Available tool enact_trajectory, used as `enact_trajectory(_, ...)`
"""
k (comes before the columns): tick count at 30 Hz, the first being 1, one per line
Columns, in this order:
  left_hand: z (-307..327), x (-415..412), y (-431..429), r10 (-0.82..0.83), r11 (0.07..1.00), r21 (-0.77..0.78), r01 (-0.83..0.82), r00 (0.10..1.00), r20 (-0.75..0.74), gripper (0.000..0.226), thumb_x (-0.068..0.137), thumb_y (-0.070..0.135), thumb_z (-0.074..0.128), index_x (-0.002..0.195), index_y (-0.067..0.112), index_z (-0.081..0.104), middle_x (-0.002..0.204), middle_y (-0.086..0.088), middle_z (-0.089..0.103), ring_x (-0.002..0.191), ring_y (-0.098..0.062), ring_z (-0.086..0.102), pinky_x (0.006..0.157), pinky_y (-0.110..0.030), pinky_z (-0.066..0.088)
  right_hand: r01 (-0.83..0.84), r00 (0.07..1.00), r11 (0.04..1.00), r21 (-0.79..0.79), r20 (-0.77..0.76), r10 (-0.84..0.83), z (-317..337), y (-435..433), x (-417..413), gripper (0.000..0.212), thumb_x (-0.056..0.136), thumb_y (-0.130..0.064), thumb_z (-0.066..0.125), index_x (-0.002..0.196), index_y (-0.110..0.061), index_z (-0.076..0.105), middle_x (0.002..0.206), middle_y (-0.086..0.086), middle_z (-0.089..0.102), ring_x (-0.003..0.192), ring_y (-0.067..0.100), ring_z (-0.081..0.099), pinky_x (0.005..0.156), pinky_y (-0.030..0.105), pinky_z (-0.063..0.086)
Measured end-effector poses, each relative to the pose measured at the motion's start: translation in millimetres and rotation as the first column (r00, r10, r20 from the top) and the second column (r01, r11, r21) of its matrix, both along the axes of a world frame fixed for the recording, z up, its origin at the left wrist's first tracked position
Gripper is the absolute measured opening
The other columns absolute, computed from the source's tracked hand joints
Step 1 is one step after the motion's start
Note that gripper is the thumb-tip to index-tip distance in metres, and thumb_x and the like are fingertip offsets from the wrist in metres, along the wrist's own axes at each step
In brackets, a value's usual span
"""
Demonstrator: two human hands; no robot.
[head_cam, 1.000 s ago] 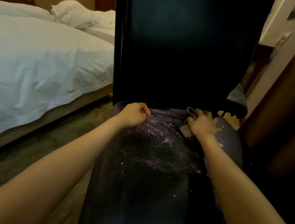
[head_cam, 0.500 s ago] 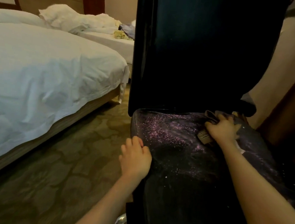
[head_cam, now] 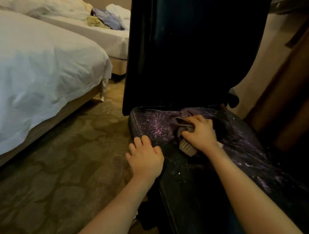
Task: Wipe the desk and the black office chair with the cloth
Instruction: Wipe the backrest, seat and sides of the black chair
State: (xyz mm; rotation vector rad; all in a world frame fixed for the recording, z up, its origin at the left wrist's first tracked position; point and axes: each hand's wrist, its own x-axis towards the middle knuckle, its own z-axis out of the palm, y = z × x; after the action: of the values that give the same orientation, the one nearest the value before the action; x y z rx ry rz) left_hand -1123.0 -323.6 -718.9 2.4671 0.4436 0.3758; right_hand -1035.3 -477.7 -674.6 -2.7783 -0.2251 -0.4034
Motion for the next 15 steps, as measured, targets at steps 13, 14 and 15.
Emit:
enact_trajectory(13, -10.7, 5.3, -1.2, 0.016, 0.992, 0.123, -0.018, 1.000, 0.020, 0.036, 0.089, 0.030, 0.040, 0.119, 0.012, 0.043, 0.118, -0.007, 0.044, 0.106, -0.026, 0.044, 0.083, -0.042, 0.039, -0.002, 1.000, 0.997, -0.072, 0.015, 0.003, 0.1, 75.1, 69.8, 0.052, 0.084, -0.030, 0.056, 0.135, -0.034, 0.048, 0.145, 0.004, 0.037, 0.129, 0.035, 0.027, 0.100, 0.047, 0.032)
enact_trajectory(14, -10.9, 7.4, -1.3, 0.023, 0.992, 0.124, -0.025, 1.000, 0.013, 0.036, 0.088, 0.030, 0.040, 0.118, 0.011, 0.044, 0.117, -0.008, 0.045, 0.106, -0.027, 0.045, 0.082, -0.042, 0.039, -0.068, 0.997, 0.994, -0.083, 0.023, 0.070, -0.2, 86.9, 69.6, 0.050, 0.084, -0.030, 0.056, 0.134, -0.033, 0.050, 0.144, 0.002, 0.038, 0.130, 0.034, 0.027, 0.100, 0.046, 0.032)
enact_trajectory(15, -9.6, 8.7, -0.7, 0.024, 0.993, 0.117, -0.027, 0.999, 0.022, 0.035, 0.087, 0.029, 0.041, 0.116, 0.010, 0.046, 0.114, -0.009, 0.046, 0.103, -0.029, 0.046, 0.080, -0.042, 0.040, -0.122, 0.992, 0.989, -0.085, 0.025, 0.125, -1.1, 93.4, 67.4, 0.048, 0.085, -0.030, 0.056, 0.133, -0.031, 0.052, 0.143, 0.002, 0.039, 0.130, 0.034, 0.027, 0.100, 0.045, 0.032)
